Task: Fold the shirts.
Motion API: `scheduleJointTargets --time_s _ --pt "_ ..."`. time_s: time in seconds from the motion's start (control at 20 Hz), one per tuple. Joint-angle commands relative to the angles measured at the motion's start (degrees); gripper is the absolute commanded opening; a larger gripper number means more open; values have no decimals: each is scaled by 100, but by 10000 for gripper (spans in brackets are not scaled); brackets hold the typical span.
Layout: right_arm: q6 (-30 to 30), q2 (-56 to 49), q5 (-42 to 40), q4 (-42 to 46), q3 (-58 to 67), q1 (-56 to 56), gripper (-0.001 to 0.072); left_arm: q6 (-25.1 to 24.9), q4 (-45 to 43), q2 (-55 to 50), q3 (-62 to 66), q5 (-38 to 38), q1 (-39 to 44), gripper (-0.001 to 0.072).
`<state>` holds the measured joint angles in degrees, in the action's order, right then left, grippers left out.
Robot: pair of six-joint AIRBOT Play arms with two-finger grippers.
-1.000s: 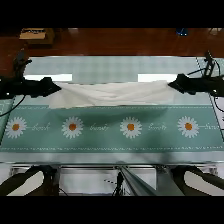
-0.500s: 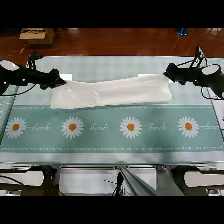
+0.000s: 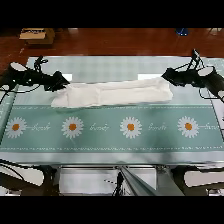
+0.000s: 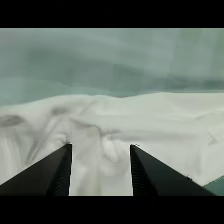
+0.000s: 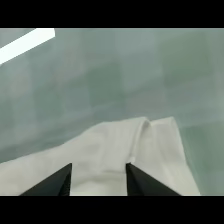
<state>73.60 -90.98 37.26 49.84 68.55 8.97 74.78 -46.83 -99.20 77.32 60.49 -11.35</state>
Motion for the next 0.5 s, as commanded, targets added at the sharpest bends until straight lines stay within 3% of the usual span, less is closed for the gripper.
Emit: scheduleJointTargets --time_s 0.0,0.1,0.2,0.3,0.45 --pt "-146 391 422 1268 7 205 423 -20 -9 35 197 588 -295 444" --pt "503 658 678 2481 7 428 437 -20 -7 92 356 938 -503 444" --pt "1143 664 1165 2846 0 765 541 -17 -4 179 409 1016 -608 444" --pt "1093 466 1554 2216 0 1123 567 -17 20 262 409 1016 -608 444" --pt "612 -9 1709 321 0 1491 592 -22 105 289 409 1075 -535 443"
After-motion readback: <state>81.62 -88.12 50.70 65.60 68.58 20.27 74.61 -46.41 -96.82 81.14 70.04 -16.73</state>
